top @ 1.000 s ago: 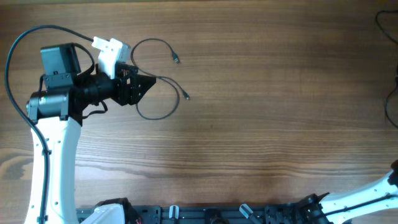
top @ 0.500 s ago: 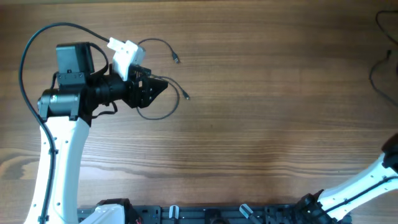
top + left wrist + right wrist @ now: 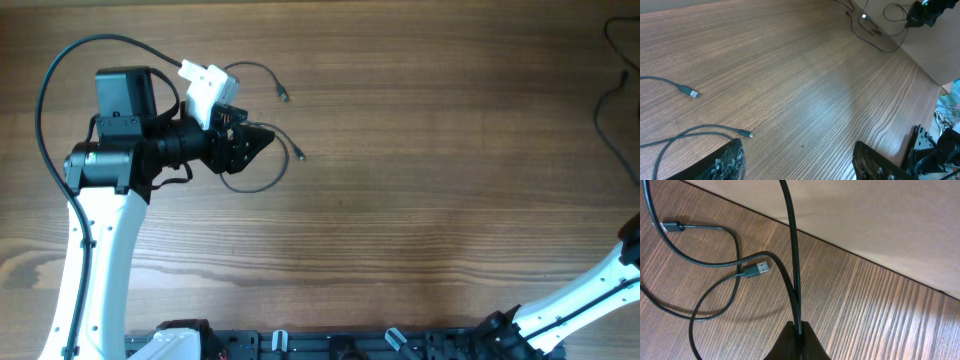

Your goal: Untangle cables

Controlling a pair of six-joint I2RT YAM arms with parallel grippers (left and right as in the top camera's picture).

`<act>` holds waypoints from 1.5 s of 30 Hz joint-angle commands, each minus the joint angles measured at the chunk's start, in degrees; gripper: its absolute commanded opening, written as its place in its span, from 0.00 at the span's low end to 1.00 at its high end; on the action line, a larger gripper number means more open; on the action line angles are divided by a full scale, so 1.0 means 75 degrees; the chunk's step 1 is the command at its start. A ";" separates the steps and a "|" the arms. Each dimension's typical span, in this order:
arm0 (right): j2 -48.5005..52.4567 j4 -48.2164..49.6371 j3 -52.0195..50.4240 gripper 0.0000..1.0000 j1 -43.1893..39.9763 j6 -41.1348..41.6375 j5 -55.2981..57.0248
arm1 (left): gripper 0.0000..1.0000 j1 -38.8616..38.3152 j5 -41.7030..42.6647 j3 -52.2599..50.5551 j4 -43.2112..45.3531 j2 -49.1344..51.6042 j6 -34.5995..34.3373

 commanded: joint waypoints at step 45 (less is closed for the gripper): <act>-0.2894 -0.2754 0.0090 1.00 0.8148 -0.0752 -0.1620 | 1.00 0.1938 -0.3477 0.0079 0.1180 0.0154 -0.1227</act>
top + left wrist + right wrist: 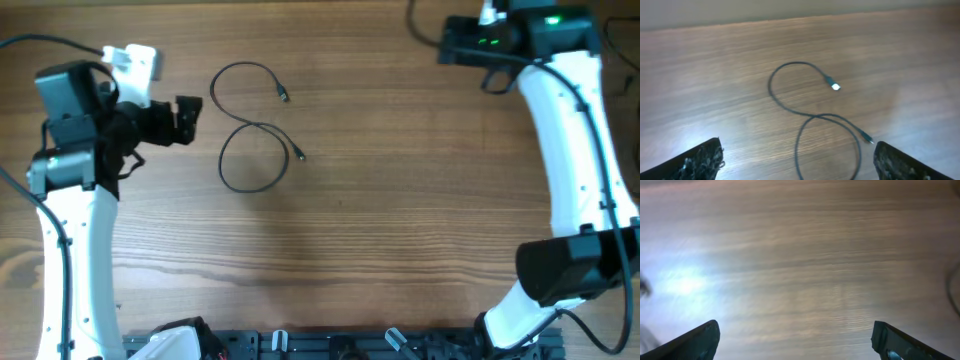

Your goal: Untangle cables

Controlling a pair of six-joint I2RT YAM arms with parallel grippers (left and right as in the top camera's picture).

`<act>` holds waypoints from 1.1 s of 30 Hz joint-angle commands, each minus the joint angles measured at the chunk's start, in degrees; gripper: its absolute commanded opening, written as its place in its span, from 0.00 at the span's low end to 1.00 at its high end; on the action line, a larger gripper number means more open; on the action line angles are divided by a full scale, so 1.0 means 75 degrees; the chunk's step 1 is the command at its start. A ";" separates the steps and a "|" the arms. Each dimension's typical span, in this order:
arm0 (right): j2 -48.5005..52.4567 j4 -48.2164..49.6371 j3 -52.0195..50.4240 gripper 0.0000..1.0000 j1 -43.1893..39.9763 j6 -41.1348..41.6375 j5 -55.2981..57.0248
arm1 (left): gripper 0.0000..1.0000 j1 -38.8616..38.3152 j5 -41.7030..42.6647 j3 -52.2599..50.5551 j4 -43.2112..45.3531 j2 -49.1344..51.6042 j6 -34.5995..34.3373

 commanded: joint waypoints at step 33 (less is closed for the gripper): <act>0.3110 0.1737 0.0017 1.00 0.3838 -0.2317 -0.3037 | 1.00 0.0510 -0.0169 0.0079 -0.0055 0.0385 -0.1326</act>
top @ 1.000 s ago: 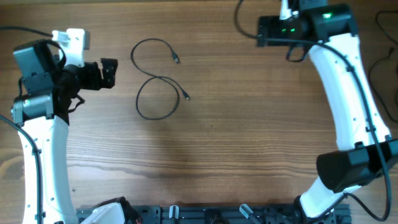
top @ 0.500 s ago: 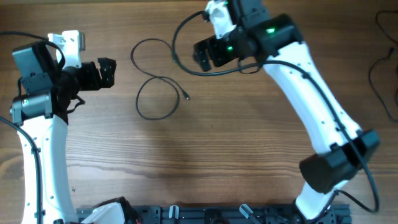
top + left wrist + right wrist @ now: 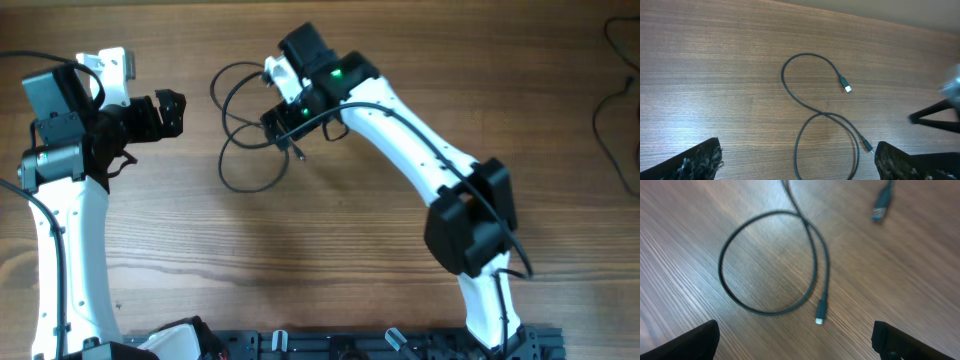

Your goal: Untangle cables

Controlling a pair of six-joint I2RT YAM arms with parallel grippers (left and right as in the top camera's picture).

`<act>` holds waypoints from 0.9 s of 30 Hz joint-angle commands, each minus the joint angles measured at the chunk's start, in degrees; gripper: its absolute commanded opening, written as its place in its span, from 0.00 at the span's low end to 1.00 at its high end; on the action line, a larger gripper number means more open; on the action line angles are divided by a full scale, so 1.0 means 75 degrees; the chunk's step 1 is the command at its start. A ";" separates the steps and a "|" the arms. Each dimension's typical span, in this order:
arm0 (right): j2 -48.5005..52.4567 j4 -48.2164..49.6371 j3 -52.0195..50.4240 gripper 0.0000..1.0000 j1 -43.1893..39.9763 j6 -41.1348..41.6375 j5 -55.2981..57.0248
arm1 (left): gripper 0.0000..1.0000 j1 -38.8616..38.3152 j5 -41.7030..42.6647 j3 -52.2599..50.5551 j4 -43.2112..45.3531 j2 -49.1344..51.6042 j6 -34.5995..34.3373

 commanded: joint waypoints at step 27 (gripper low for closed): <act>0.1413 0.1067 0.0017 1.00 0.0189 -0.0597 0.1714 | 1.00 0.0050 0.0565 0.0079 -0.0020 0.0044 -0.0277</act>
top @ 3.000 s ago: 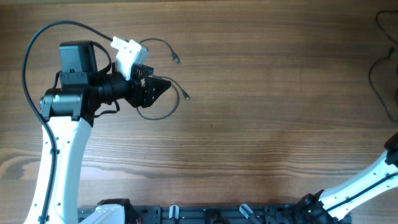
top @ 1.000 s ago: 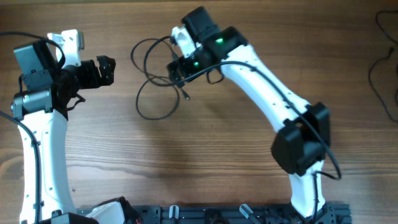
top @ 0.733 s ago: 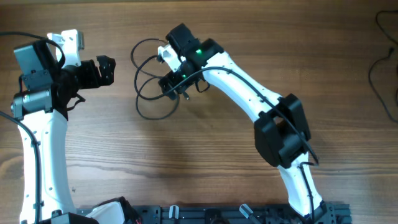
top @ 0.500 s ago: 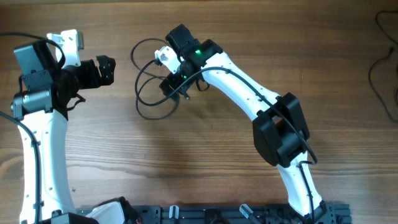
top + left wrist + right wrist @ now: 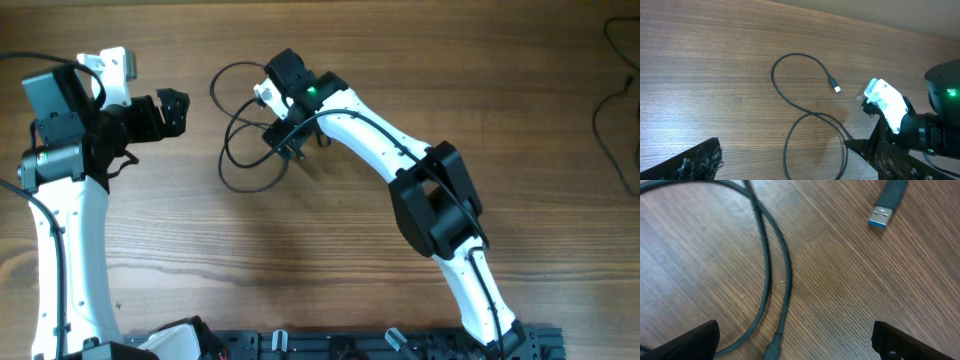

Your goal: Untangle cables

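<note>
A thin black cable (image 5: 222, 165) lies in two loops on the wooden table at the far left. My right gripper (image 5: 287, 143) hangs open low over the spot where its strands run side by side (image 5: 774, 265). The cable's small plug (image 5: 773, 352) lies between the right fingers, and its USB-A plug (image 5: 888, 201) lies a little farther on. My left gripper (image 5: 172, 108) stays open to the left of the cable, above the table. In the left wrist view the loops (image 5: 790, 97) and my right gripper (image 5: 860, 146) both show.
A second dark cable (image 5: 603, 100) lies at the table's far right edge. The right arm (image 5: 400, 150) reaches across the table's middle from the near right. The arms' base rail (image 5: 330, 345) runs along the near edge.
My right gripper has shifted slightly left and come down closer to the cable, whose strands look much larger in the right wrist view. The left arm and the cable have not moved.
At first my left gripper was open over the looped cable and my right gripper was shut on another cable at the right edge. Then the left had drawn back to the left and the right stood open at the far right. The right then appeared over the loops, now lower.
</note>
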Controlling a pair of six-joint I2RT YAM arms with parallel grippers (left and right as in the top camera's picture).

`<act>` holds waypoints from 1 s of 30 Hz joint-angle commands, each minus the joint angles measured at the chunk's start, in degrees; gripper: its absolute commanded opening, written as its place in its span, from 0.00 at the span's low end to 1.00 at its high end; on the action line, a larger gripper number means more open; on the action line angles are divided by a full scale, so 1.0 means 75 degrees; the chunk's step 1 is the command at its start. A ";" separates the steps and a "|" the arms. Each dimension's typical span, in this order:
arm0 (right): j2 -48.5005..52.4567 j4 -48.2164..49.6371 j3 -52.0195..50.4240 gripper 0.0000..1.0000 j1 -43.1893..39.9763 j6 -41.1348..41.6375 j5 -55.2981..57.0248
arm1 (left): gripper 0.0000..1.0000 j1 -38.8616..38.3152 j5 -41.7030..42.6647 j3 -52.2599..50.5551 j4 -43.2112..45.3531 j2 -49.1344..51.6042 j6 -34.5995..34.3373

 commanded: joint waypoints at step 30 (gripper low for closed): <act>0.0347 -0.0399 0.0017 1.00 0.0446 0.1361 0.0373 | 1.00 0.0035 0.0545 0.0079 -0.0003 0.0044 -0.0076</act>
